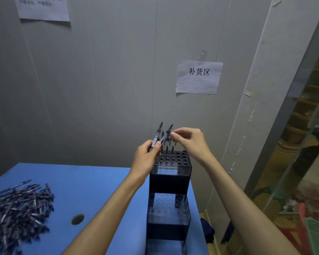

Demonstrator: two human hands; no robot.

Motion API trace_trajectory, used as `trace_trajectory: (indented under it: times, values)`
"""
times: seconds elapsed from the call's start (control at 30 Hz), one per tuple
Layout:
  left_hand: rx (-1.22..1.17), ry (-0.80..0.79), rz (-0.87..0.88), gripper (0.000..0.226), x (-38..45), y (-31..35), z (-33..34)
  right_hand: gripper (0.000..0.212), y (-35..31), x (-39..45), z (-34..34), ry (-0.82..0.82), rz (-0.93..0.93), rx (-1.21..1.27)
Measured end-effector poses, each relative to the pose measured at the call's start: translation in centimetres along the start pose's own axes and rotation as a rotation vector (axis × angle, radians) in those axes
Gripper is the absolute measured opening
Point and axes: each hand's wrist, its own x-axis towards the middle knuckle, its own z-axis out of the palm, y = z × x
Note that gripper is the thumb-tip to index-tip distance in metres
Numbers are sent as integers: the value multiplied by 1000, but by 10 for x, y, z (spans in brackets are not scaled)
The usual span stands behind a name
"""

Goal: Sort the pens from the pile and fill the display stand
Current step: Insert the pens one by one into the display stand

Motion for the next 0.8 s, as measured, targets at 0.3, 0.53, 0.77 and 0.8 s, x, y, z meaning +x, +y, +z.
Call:
trace_trajectory:
  times: [0.3, 0.53, 0.77, 0.8]
  values:
    - [112, -9, 73, 28, -4, 4, -1, 15, -2, 2, -1, 53, 176, 448]
    - [271, 135, 111, 35, -6, 1, -15, 8, 5, 14, -14, 248, 95, 261]
    - [195, 167, 68, 35, -9, 1, -23, 6, 15, 16, -19, 326, -25, -86]
    - [195, 166, 65, 34, -9, 1, -24, 6, 15, 16, -19, 324, -31, -107]
